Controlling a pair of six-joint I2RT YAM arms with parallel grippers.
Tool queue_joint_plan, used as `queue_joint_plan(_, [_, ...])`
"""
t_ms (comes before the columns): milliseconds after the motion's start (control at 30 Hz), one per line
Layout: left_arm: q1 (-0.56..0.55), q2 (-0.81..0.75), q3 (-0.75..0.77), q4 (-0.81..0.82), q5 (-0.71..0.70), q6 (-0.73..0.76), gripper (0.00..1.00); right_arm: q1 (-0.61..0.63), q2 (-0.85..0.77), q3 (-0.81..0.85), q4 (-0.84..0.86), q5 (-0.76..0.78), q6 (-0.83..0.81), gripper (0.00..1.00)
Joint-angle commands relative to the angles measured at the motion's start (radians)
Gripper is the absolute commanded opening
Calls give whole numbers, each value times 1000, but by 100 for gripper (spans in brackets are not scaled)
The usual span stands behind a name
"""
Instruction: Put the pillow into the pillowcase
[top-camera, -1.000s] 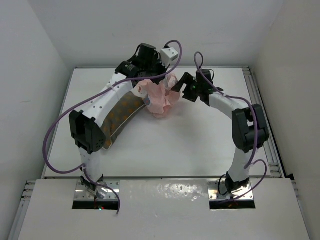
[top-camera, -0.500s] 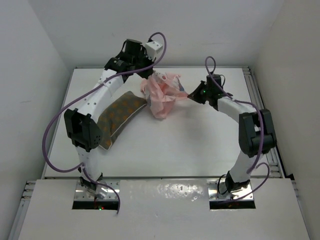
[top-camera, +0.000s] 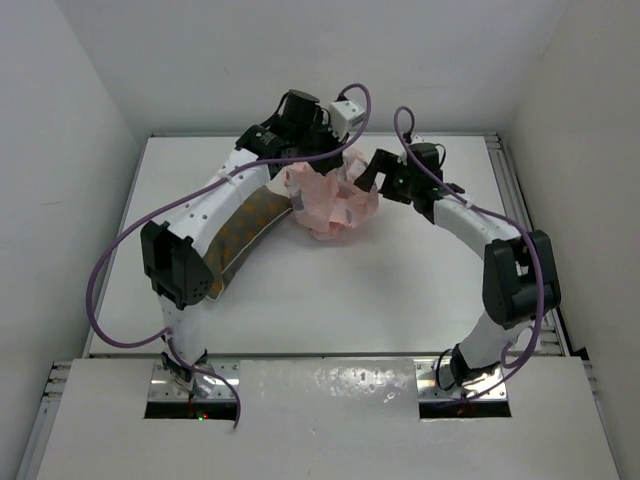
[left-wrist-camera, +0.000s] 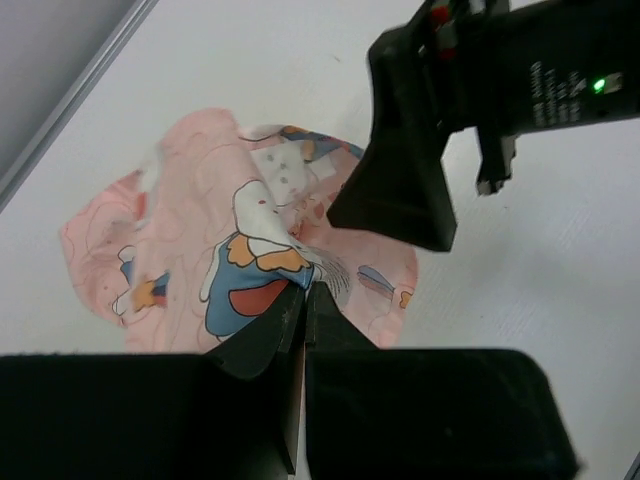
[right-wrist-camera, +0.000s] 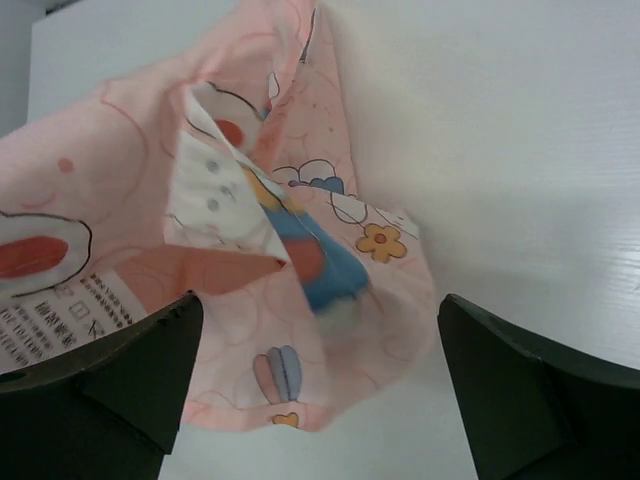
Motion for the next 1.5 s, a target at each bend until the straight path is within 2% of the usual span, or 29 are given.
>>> queue_joint_plan(0, [-2,-18,10,32,20,-9,0,31,33,36,26,-2,-48,99])
queue_joint_plan(133, [-6,-20,14,33,19,-14,0,64,81,74,13,-2,-67,99])
queue_joint_plan(233, [-6,-23,14,33,11,-12,0,67,134,94,-62,106,1,97])
queue_joint_plan(267, [-6,-25,10,33,-1,-10,0,52,151,91,-91,128,24,75])
queue_joint_plan(300, [-5,-31,3,33,-10,-9,0,37,153,80,-92,121,65,60])
queue_joint_plan(400, [9,-41,-14,33,-46,9,0,-11,110,-4,-43,114,110,23])
queue_joint_plan(533, [54,-41,-51,66,-92,-10,0,-61,27,-44,-47,128,81,21])
queue_joint_plan(600, [81,-26,-51,78,-98,-35,0,-67,-9,-35,-61,124,35,9])
queue_joint_plan(633, [84,-23,-52,88,-99,-38,0,-71,-20,-26,-76,122,19,0])
queue_joint_plan(700, [84,-11,-52,88,-98,-14,0,-75,-54,13,-98,124,-31,0])
queue_joint_plan(733, [81,-11,-48,74,-89,-3,39,-84,-65,32,-127,134,-45,0])
queue_joint_plan(800, [75,-11,-33,45,-47,34,92,-97,-89,97,-158,154,-91,0])
queue_joint_plan(833, [77,-17,-29,21,-37,55,100,-110,-115,124,-184,162,-113,0])
queue_joint_plan(967, [156,-37,-23,-4,-33,66,100,-132,-149,310,-280,212,-247,0])
queue_joint_plan(1067, [248,7,-20,-98,-73,126,100,-129,-129,416,-372,226,-341,0])
queue_joint_plan(1167, [273,50,-64,-176,-150,178,100,-124,-99,433,-418,219,-355,0])
queue_joint_plan(1267, [287,61,-215,-161,-171,206,100,-115,-56,416,-440,213,-335,0])
queue_joint_plan(1467, [290,103,-506,-4,-297,227,100,-109,32,399,-483,176,-279,0])
